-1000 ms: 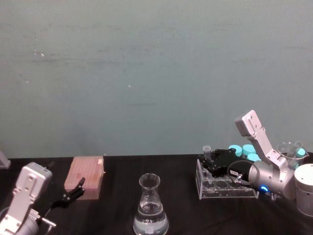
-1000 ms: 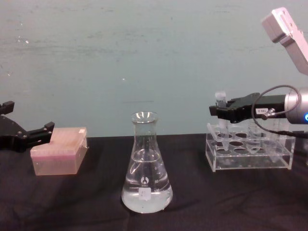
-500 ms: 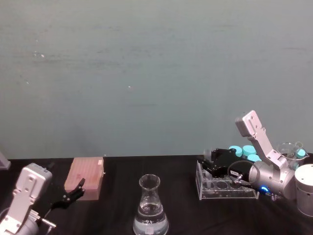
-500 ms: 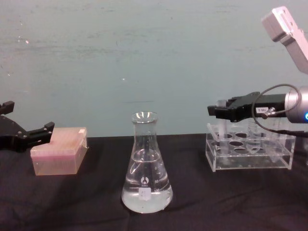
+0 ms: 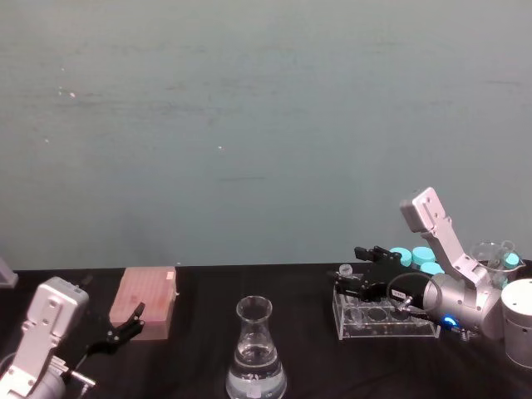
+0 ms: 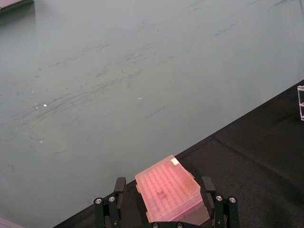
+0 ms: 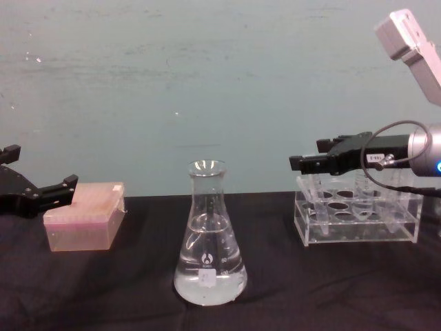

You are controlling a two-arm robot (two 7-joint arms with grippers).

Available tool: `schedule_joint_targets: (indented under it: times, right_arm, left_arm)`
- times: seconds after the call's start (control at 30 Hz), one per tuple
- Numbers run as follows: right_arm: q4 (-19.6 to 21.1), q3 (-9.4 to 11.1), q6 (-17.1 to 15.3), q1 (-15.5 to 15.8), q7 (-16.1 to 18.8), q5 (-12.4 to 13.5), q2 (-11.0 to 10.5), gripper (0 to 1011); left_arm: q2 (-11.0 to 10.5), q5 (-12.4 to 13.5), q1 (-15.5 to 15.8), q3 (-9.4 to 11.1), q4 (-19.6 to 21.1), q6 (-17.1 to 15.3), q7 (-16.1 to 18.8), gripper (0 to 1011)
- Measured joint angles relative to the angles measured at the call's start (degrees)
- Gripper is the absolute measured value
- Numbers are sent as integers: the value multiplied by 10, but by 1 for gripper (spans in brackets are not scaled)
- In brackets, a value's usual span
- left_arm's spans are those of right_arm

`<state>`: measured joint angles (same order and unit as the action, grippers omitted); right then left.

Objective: Pour the liquid from the test tube into the beaker using one hand.

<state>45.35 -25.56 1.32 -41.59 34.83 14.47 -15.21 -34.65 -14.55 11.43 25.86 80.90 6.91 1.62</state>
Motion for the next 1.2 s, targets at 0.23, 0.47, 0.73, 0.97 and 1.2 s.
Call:
schedule_joint_targets:
  times: [0.23, 0.47, 0.73, 0.97, 1.2]
  right_arm:
    - [0, 0, 0, 0, 0, 0, 0, 964]
    - [0, 0, 0, 0, 0, 0, 0, 1000]
    - [0, 0, 0, 0, 0, 0, 0, 1000]
    - [0, 0, 0, 0, 0, 0, 0, 1000]
    - [0, 0, 0, 0, 0, 0, 0, 1000]
  left_arm:
    - [0, 0, 0, 0, 0, 0, 0, 1000]
    - [0, 0, 0, 0, 0, 0, 0, 1000]
    - [0, 0, 0, 0, 0, 0, 0, 1000]
    - [0, 0, 0, 0, 0, 0, 0, 1000]
    - [0, 0, 0, 0, 0, 0, 0, 1000]
